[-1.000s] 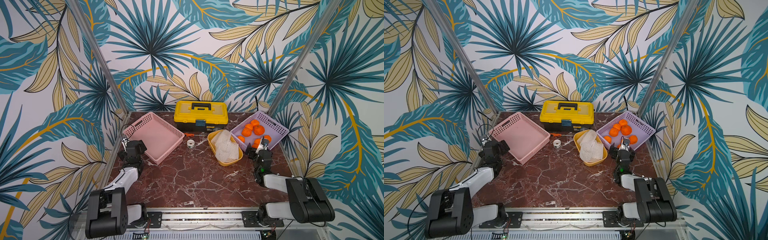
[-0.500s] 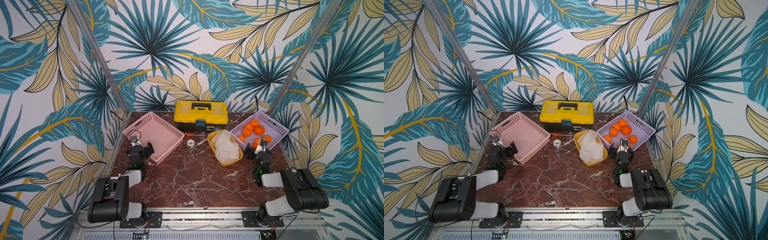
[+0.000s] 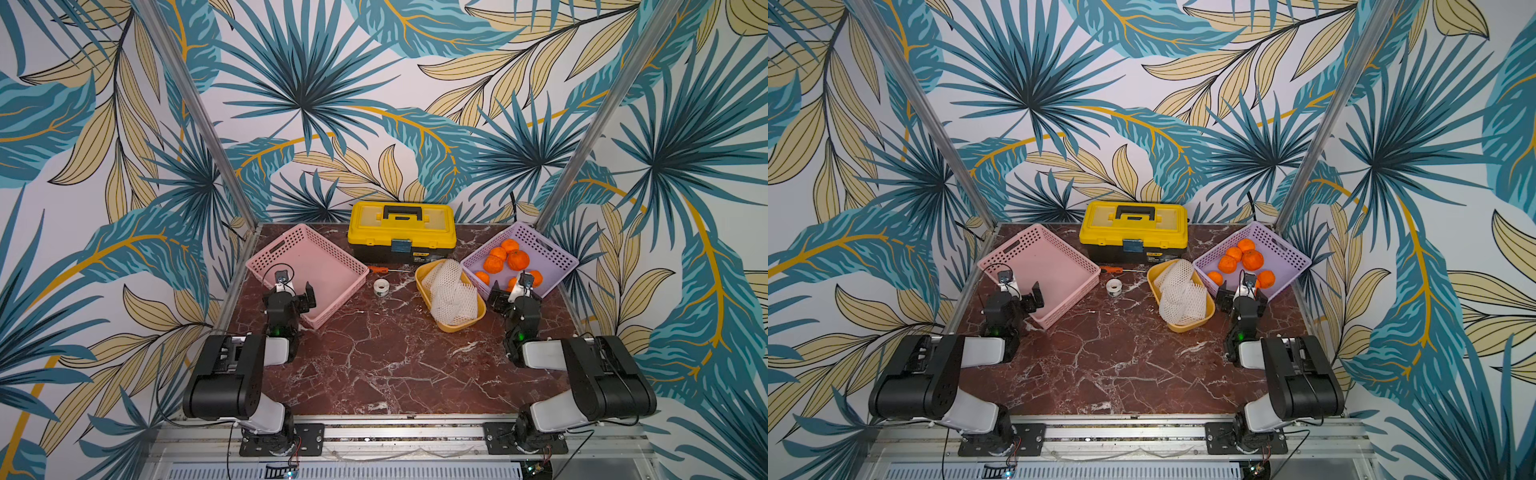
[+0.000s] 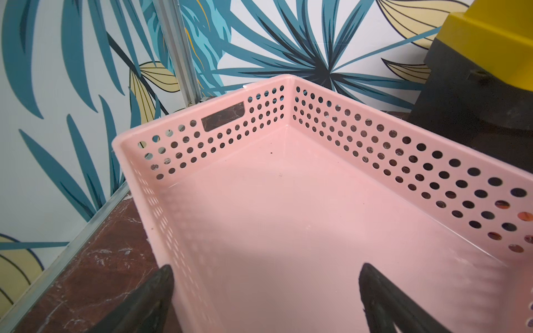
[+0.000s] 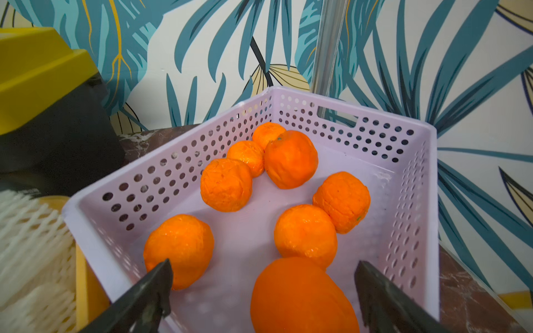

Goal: Remove foam nets from oranges
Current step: Reset both arms

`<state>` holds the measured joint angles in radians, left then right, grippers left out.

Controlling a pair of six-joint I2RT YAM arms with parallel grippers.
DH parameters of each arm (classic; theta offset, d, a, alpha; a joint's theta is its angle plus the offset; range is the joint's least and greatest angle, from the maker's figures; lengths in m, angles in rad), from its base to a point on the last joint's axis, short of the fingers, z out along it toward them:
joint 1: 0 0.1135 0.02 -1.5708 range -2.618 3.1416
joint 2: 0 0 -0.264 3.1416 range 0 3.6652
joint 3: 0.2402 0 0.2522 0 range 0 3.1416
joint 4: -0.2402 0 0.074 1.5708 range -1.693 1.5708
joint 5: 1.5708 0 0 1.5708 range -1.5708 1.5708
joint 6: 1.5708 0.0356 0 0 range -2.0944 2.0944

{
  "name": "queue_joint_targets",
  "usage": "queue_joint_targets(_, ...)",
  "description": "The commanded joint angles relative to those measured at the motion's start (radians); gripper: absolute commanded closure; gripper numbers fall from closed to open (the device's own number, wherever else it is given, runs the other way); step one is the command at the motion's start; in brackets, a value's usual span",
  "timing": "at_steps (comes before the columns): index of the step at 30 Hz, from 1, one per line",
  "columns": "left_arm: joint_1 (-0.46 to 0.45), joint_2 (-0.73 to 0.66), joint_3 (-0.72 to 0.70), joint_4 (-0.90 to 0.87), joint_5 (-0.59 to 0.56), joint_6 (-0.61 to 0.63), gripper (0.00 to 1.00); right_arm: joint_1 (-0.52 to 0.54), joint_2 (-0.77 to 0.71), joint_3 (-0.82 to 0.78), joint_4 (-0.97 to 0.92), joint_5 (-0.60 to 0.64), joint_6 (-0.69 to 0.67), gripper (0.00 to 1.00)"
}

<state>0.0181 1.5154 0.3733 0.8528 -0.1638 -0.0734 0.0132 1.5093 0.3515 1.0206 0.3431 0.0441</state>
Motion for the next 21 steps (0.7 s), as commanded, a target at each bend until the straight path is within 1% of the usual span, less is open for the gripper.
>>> queue_joint_targets(1,-0.007,0.008,0.016,0.015,-0.002,0.025,0.00,0.002,0.000,0.008,-0.073,-0.006,-0.001,0.00)
queue_joint_targets(9,-0.007,0.006,0.018,0.011,-0.003,0.024,0.00,0.006,-0.001,-0.001,-0.052,-0.009,-0.015,0.01)
queue_joint_targets(11,-0.006,0.007,0.018,0.011,-0.002,0.024,0.01,0.011,0.001,-0.017,-0.021,-0.066,-0.043,0.00)
queue_joint_targets(12,-0.007,0.007,0.019,0.010,-0.002,0.024,0.00,0.013,0.000,-0.022,-0.016,-0.119,-0.059,0.00)
queue_joint_targets(14,-0.006,0.006,0.018,0.009,-0.002,0.022,0.00,0.004,0.004,0.019,-0.095,-0.164,-0.062,0.00)
queue_joint_targets(17,-0.006,0.005,0.019,0.006,-0.002,0.023,0.00,-0.039,0.004,0.035,-0.125,-0.245,-0.035,0.00)
queue_joint_targets(21,-0.006,0.003,0.021,-0.001,-0.004,0.019,0.00,-0.041,-0.001,0.024,-0.106,-0.247,-0.041,0.01)
